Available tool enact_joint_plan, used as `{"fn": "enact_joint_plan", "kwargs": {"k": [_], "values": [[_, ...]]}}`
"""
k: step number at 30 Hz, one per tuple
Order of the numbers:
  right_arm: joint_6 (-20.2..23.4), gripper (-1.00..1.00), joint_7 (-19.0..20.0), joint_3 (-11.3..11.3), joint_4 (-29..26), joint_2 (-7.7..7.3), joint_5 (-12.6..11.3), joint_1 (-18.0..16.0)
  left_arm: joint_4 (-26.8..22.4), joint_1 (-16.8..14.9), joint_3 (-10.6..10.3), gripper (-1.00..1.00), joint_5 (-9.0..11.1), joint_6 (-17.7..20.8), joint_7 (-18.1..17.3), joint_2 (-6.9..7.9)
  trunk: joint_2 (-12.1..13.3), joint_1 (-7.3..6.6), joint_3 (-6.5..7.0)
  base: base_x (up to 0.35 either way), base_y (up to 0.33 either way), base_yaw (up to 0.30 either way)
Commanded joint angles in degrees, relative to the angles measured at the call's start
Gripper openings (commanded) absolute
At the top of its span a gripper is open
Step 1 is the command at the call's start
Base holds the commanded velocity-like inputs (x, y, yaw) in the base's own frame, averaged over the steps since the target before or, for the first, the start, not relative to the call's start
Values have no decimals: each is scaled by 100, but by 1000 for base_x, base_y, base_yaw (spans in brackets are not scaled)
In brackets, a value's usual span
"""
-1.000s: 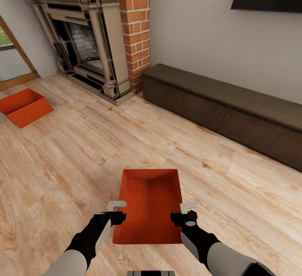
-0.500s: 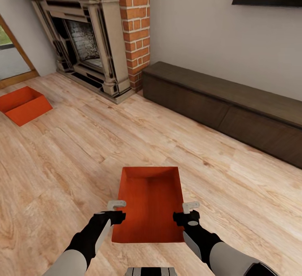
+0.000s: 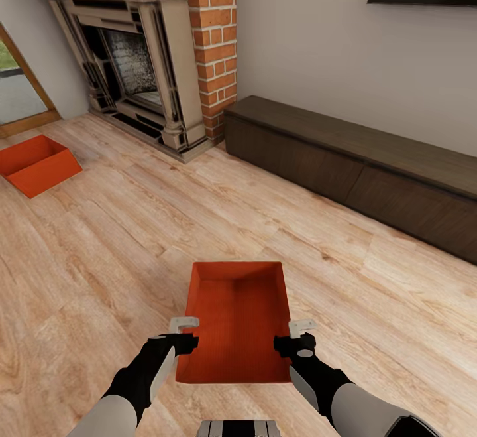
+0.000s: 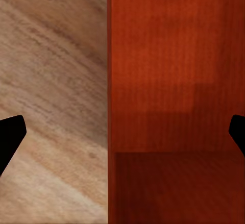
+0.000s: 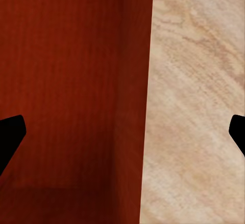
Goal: Move the two storage containers from the living room to the garage. In the garage, place one container on the floor and stack the other container on top of it (either order is fine).
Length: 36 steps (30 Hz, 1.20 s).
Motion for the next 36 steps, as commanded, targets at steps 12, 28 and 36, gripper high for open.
{"fn": "enact_joint_plan", "kwargs": {"k": [12, 28, 36], "values": [[-10, 100, -30, 49, 1, -1, -57, -4, -38, -2, -3, 100, -52, 31, -4, 24, -2, -1, -4, 0, 0, 0], [-10, 100, -30, 49, -4, -3, -60, -4, -38, 0, -4, 100, -54, 30, -8, 22, -322, 175, -147, 0, 0, 0], [105, 100, -30, 49, 0, -3, -64, -87, -30, -1, -4, 100, -54, 31, -9, 19, -322, 175, -147, 0, 0, 0]]}}
